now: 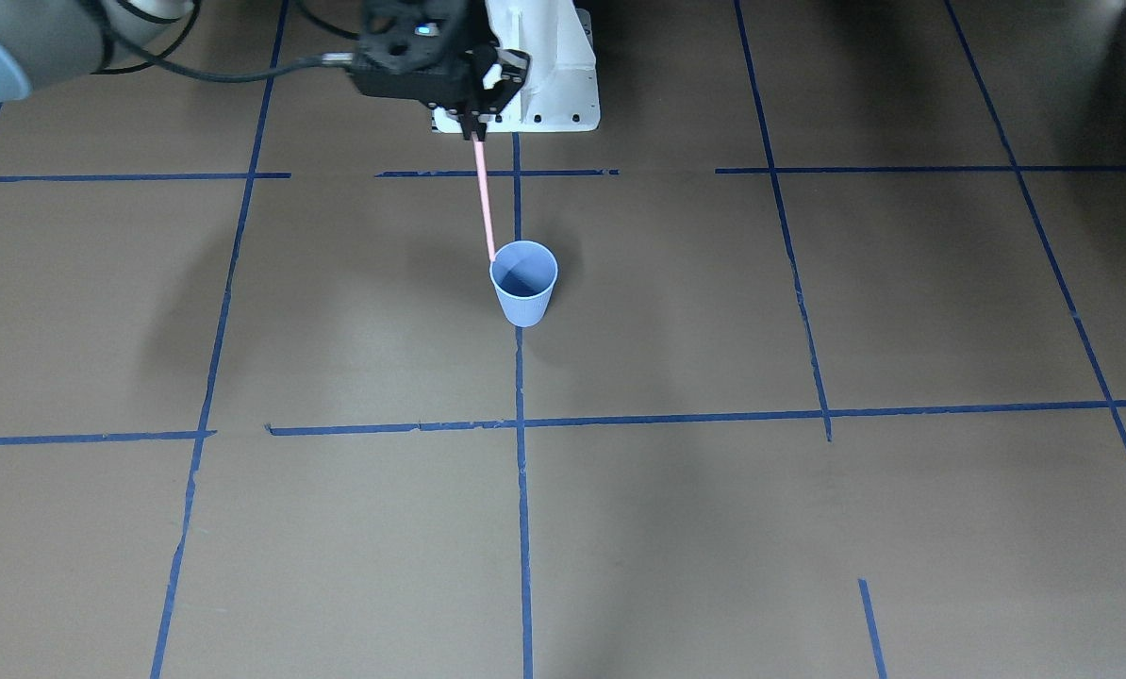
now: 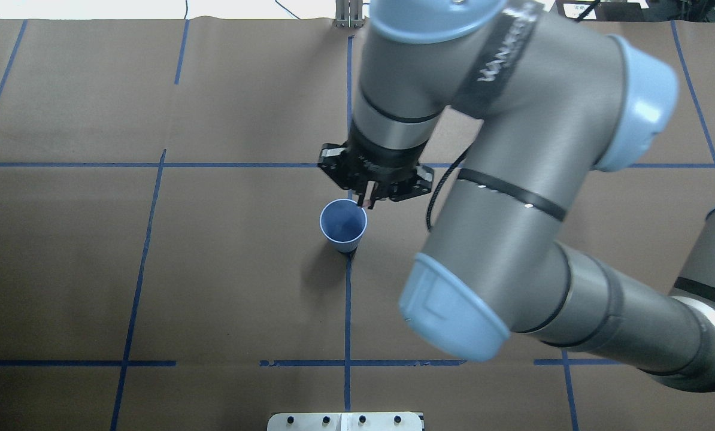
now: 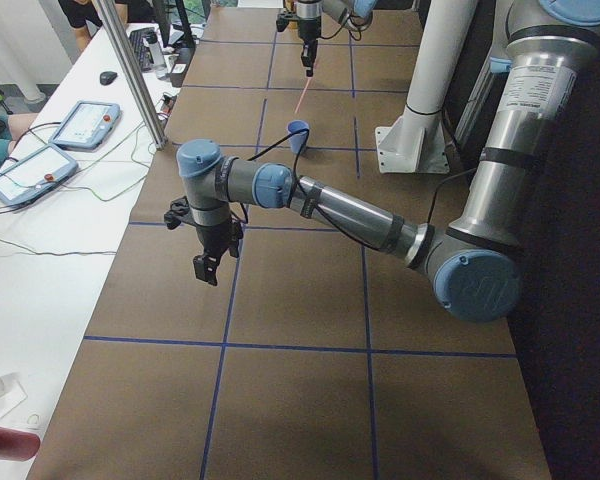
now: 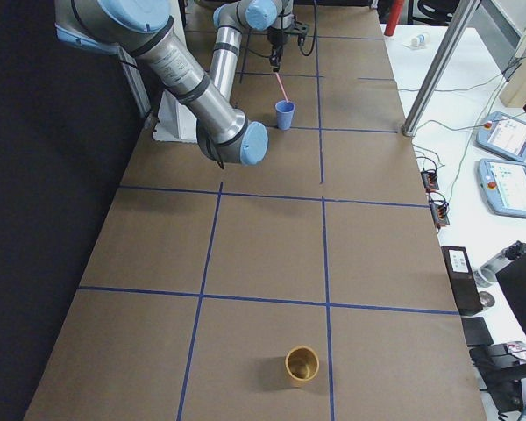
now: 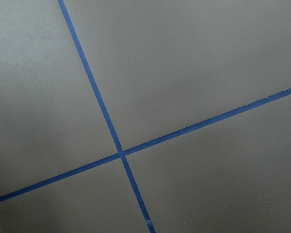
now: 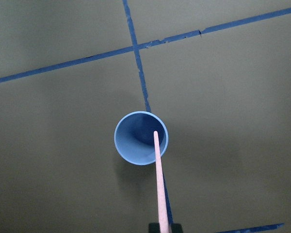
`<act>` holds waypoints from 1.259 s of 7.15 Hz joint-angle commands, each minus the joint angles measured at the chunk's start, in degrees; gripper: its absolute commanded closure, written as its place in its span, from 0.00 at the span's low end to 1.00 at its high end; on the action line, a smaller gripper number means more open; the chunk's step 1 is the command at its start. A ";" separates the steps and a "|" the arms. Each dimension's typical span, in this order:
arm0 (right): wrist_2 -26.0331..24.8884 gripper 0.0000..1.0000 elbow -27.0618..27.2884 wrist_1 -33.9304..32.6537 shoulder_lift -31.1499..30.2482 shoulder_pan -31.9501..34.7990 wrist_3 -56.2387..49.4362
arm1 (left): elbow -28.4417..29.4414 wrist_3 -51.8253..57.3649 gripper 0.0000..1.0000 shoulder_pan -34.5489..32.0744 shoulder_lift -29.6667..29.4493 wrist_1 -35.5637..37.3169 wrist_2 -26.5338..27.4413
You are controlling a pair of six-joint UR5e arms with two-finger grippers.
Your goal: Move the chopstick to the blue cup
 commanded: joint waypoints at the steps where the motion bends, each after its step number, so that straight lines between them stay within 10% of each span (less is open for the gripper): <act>1: -1.97 1.00 -3.01 0.18 1.29 -3.16 1.14 | 0.38 0.03 0.00 -0.03 -0.07 -0.01 -0.48; 6: -2.32 0.95 -9.08 5.98 1.29 -3.78 1.23 | 0.38 -0.05 0.00 -0.03 -0.16 -0.09 -0.66; 7: -2.59 0.09 -9.00 6.07 0.94 -3.69 1.14 | 0.29 -0.05 0.00 -0.03 -0.25 -0.09 -0.66; 9: -3.12 0.00 -8.56 6.42 1.11 -3.60 1.14 | 0.29 -0.14 0.00 -0.03 -0.51 -0.09 -0.66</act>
